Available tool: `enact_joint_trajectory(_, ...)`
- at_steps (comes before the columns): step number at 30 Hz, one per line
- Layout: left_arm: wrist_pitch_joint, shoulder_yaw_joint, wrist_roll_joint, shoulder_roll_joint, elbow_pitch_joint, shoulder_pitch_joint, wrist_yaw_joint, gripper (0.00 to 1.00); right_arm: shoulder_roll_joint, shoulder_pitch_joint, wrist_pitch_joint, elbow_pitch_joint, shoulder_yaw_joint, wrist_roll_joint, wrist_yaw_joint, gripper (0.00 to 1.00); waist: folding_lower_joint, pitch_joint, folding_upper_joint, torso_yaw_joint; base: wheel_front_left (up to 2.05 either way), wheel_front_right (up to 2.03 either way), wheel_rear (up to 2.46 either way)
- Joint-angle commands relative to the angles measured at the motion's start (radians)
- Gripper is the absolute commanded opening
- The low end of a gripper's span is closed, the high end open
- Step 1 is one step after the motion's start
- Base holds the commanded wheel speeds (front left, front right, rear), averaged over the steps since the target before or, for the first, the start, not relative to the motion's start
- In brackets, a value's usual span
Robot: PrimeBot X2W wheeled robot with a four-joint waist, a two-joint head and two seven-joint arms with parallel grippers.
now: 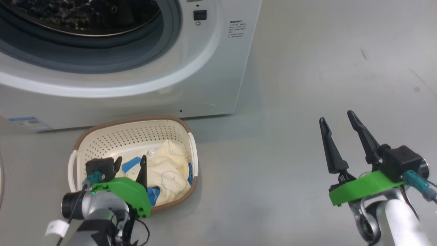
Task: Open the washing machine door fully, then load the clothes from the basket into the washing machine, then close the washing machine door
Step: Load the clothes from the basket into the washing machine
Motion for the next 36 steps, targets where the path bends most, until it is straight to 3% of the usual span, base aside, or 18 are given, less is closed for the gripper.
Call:
enact_joint_trajectory(1, -0.002, 0.028, 0.006, 0.011, -0.005, -0.048, -0.004, 1.00, -0.009, -0.041, -0.015, -0.030, 0.023, 0.008, -0.003, 1.00, -0.0002, 0.047, 0.0000, -0.018, 0.00, 0.00, 0.00)
enact_joint_trajectory(18, 0.034, 0.020, -0.043, -0.030, 0.516, -0.381, -0.120, 1.00, -0.009, -0.215, -0.057, -0.001, 0.076, 0.065, -0.003, 1.00, -0.0002, 0.386, 0.0000, -0.106, 0.00, 0.00, 0.00)
enact_joint_trajectory(36, 0.117, 0.066, -0.154, 0.018, 0.709, -0.558, -0.151, 1.00, -0.009, -0.308, -0.059, -0.032, 0.122, 0.126, -0.003, 1.00, -0.0002, 0.623, 0.0000, -0.164, 0.00, 0.00, 0.00)
